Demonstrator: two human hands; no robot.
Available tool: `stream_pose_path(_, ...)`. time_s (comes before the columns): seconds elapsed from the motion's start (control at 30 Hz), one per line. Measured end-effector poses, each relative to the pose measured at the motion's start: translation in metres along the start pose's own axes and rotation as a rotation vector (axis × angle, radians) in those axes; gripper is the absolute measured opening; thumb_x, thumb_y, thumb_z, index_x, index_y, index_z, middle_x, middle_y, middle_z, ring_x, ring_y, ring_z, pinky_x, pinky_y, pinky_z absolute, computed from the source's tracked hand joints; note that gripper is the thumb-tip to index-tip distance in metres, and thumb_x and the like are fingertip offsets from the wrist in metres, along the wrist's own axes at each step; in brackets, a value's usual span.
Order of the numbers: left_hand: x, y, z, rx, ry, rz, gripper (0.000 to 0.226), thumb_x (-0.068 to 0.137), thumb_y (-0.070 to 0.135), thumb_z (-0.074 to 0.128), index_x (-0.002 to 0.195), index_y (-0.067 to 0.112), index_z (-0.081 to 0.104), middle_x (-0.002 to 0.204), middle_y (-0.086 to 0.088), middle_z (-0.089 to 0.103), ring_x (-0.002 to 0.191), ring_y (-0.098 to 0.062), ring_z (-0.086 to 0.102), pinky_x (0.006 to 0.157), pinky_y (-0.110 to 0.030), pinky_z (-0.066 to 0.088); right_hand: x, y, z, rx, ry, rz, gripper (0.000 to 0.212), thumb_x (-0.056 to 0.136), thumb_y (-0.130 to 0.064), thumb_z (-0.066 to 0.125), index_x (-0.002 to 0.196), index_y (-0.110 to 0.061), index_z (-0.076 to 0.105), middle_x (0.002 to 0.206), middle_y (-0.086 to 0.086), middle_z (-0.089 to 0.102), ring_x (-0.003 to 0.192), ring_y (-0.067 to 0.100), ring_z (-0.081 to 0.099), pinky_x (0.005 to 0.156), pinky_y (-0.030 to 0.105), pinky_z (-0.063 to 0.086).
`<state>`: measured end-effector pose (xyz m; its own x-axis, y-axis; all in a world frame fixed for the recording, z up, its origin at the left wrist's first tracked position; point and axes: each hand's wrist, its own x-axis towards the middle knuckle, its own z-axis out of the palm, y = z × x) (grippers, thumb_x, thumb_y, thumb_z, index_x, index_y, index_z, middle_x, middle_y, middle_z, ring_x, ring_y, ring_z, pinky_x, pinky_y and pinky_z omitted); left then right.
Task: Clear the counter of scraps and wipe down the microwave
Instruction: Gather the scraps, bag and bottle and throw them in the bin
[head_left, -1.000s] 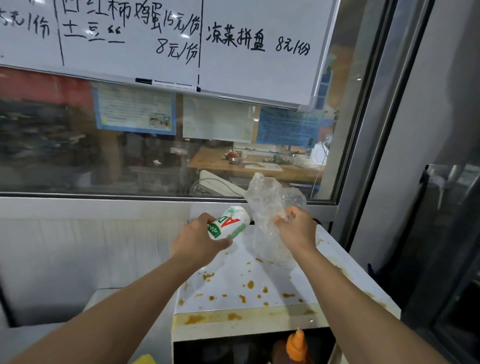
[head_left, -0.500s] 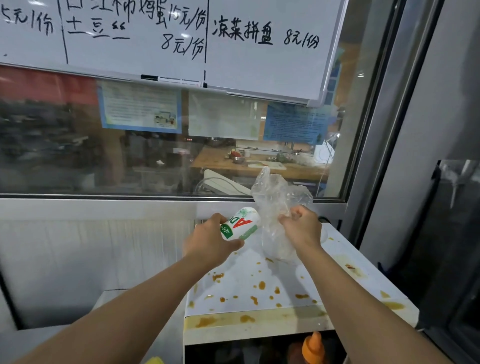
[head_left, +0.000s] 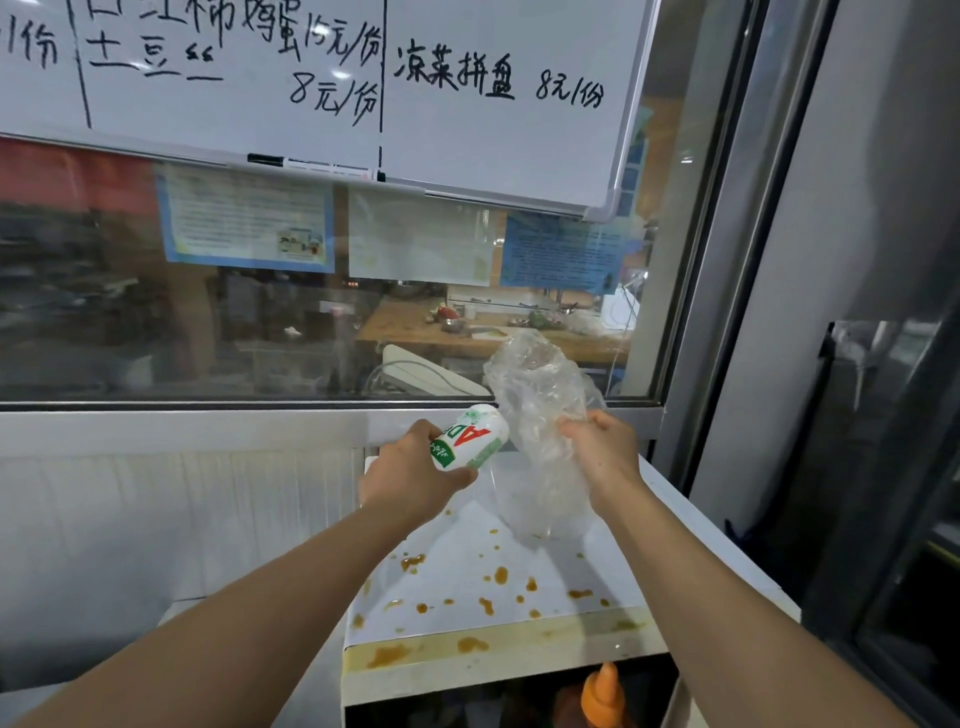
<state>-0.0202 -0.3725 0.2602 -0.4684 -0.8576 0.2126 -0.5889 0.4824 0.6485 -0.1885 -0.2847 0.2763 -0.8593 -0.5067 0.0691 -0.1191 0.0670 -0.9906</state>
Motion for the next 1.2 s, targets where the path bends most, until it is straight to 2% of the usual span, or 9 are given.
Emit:
stream_pose_path(0.17, 0.008, 0.006, 0.008, 0.009, -0.021, 0.0, 0.06, 0.075, 0.045, 0.073, 0.125, 0.024, 0.046, 0.118, 0.0, 0.062, 0.084, -0.013, 0.062, 0.069, -0.036, 0.059, 0.004, 0.003, -0.001, 0.023, 0.015, 0.0, 0.025, 0.077, -0.018, 0.064, 0.096, -0.001, 0.062, 0.1, 0.021, 0.065, 0.076, 0.029, 0.06, 0.075, 0.047, 0.054)
stream_pose_path(0.27, 0.008, 0.007, 0.011, 0.037, -0.037, 0.006, 0.06, 0.075, 0.045, 0.073, 0.125, 0.024, 0.046, 0.118, 0.0, 0.062, 0.087, -0.015, 0.064, 0.07, -0.034, 0.059, 0.006, 0.004, -0.003, 0.034, 0.022, 0.004, 0.026, 0.077, -0.019, 0.065, 0.096, -0.002, 0.062, 0.101, 0.021, 0.066, 0.087, 0.038, 0.065, 0.077, 0.045, 0.054)
stream_pose_path(0.4, 0.008, 0.007, 0.014, 0.083, -0.037, 0.004, 0.059, 0.075, 0.046, 0.072, 0.123, 0.024, 0.046, 0.115, 0.002, 0.064, 0.089, -0.013, 0.062, 0.073, -0.031, 0.057, 0.004, -0.002, -0.01, 0.084, 0.022, 0.006, 0.026, 0.077, -0.016, 0.065, 0.097, 0.0, 0.061, 0.102, 0.022, 0.065, 0.084, 0.035, 0.065, 0.079, 0.042, 0.052)
stream_pose_path(0.5, 0.007, 0.009, 0.016, 0.087, -0.038, -0.004, 0.059, 0.075, 0.046, 0.073, 0.123, 0.024, 0.047, 0.114, 0.002, 0.064, 0.09, -0.013, 0.062, 0.075, -0.033, 0.057, 0.001, -0.012, -0.019, 0.128, 0.014, -0.014, 0.014, 0.076, -0.012, 0.065, 0.086, -0.003, 0.062, 0.092, 0.022, 0.066, 0.075, 0.026, 0.059, 0.071, 0.035, 0.047)
stream_pose_path(0.63, 0.002, 0.013, 0.011, 0.069, -0.031, -0.012, 0.06, 0.075, 0.045, 0.073, 0.124, 0.024, 0.046, 0.118, 0.0, 0.063, 0.089, -0.015, 0.064, 0.072, -0.035, 0.059, 0.0, -0.022, -0.032, 0.143, 0.007, -0.045, 0.004, 0.077, -0.012, 0.065, 0.079, -0.011, 0.063, 0.085, 0.01, 0.064, 0.076, 0.024, 0.058, 0.068, 0.033, 0.045)
stream_pose_path(0.8, -0.01, 0.022, -0.003, 0.052, -0.007, -0.001, 0.061, 0.076, 0.042, 0.073, 0.127, 0.023, 0.045, 0.121, -0.002, 0.062, 0.082, -0.014, 0.062, 0.066, -0.031, 0.059, -0.013, -0.031, -0.046, 0.125, 0.003, -0.06, 0.003, 0.08, -0.011, 0.064, 0.08, -0.014, 0.062, 0.095, 0.013, 0.068, 0.089, 0.033, 0.065, 0.079, 0.041, 0.053)
stream_pose_path(0.9, -0.021, 0.023, -0.011, 0.046, 0.009, 0.003, 0.063, 0.075, 0.043, 0.073, 0.128, 0.023, 0.046, 0.121, -0.002, 0.062, 0.086, -0.015, 0.064, 0.071, -0.033, 0.059, -0.028, -0.034, -0.052, 0.105, 0.004, -0.069, 0.003, 0.081, -0.012, 0.064, 0.079, -0.013, 0.062, 0.096, 0.014, 0.068, 0.093, 0.035, 0.065, 0.081, 0.043, 0.053)
stream_pose_path(1.1, -0.043, 0.015, -0.032, 0.05, 0.008, 0.038, 0.061, 0.074, 0.044, 0.074, 0.125, 0.023, 0.047, 0.117, -0.002, 0.063, 0.08, -0.014, 0.064, 0.068, -0.033, 0.059, -0.071, -0.037, -0.065, 0.074, 0.067, -0.087, 0.006, 0.082, -0.009, 0.064, 0.087, -0.006, 0.063, 0.087, 0.009, 0.065, 0.083, 0.029, 0.063, 0.08, 0.042, 0.054)
stream_pose_path(1.2, -0.055, 0.006, -0.043, 0.054, -0.008, 0.074, 0.059, 0.074, 0.045, 0.074, 0.122, 0.025, 0.048, 0.116, -0.001, 0.064, 0.079, -0.012, 0.063, 0.069, -0.031, 0.058, -0.099, -0.039, -0.068, 0.067, 0.105, -0.082, 0.007, 0.081, -0.006, 0.064, 0.088, -0.004, 0.064, 0.08, 0.005, 0.063, 0.072, 0.021, 0.06, 0.067, 0.032, 0.053)
